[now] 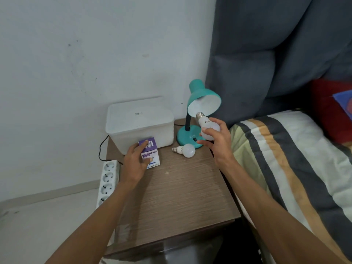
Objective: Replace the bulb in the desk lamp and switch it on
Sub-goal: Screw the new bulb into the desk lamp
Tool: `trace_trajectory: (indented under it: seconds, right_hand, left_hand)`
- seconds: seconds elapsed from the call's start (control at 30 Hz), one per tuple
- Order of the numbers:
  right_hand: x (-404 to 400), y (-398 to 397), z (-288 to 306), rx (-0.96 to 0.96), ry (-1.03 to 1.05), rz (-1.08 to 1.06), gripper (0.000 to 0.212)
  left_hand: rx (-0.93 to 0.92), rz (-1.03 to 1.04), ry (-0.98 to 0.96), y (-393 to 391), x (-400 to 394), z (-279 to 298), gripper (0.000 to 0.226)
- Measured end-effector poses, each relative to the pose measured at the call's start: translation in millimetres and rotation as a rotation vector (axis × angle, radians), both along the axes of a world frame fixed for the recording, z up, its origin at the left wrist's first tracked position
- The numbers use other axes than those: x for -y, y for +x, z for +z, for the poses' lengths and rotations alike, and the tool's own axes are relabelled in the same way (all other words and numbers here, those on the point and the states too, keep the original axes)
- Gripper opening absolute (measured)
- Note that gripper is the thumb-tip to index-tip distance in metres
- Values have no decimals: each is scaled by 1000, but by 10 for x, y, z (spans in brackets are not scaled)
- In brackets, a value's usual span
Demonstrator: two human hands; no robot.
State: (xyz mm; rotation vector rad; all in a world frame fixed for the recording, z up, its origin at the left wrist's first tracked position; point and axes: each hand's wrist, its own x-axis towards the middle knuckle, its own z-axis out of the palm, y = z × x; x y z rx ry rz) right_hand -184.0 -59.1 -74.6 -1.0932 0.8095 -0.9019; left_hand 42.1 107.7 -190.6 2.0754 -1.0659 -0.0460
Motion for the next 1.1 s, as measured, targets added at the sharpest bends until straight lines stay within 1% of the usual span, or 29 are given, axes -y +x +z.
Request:
trace_trajectory:
  seconds: [0.07, 0.13, 0.23, 0.3, 0.4, 0.53, 0.63, 0.73, 0.87, 0.93, 1.1]
  right_hand:
    - [32, -2, -12, -25, -49, -26, 50]
    - [65, -1, -20, -53, -111, -72, 52]
    - [99, 17, -1, -116, -210, -111, 53]
    - [132, 49, 29, -170, -256, -133, 55]
    - [172, 104, 72, -207, -300, -191, 52]
    - [231, 144, 90, -294, -376, -302, 58]
    - [270, 154, 83, -300, -414, -335, 63]
    - [305, 163, 80, -266, -472, -339, 61]
    - [356, 224, 70, -275, -553, -355, 52]
    - [380, 275, 59, -269, -571, -368, 54]
    - [385, 401, 12, -306, -607, -349, 63]
  left_hand:
    - [71, 1, 13, -54, -10, 28, 89]
    - [209, 10, -1, -136, -4, 119, 104]
    - [479, -103, -101, -278, 151, 368, 104]
    - [562, -212, -147, -353, 371, 574, 98]
    - [549, -358, -151, -411, 766, 900, 98]
    - [537, -504, -48, -372, 1228, 1172, 111]
    - [551, -584, 9, -291, 1442, 1242, 120]
    - [583, -639, 27, -252, 1571, 1267, 118]
    - [639, -675, 12, -233, 1672, 1281, 115]
    - [646, -671, -2, -219, 1701, 1289, 111]
    - [660, -681, -62, -196, 1713, 1273, 91]
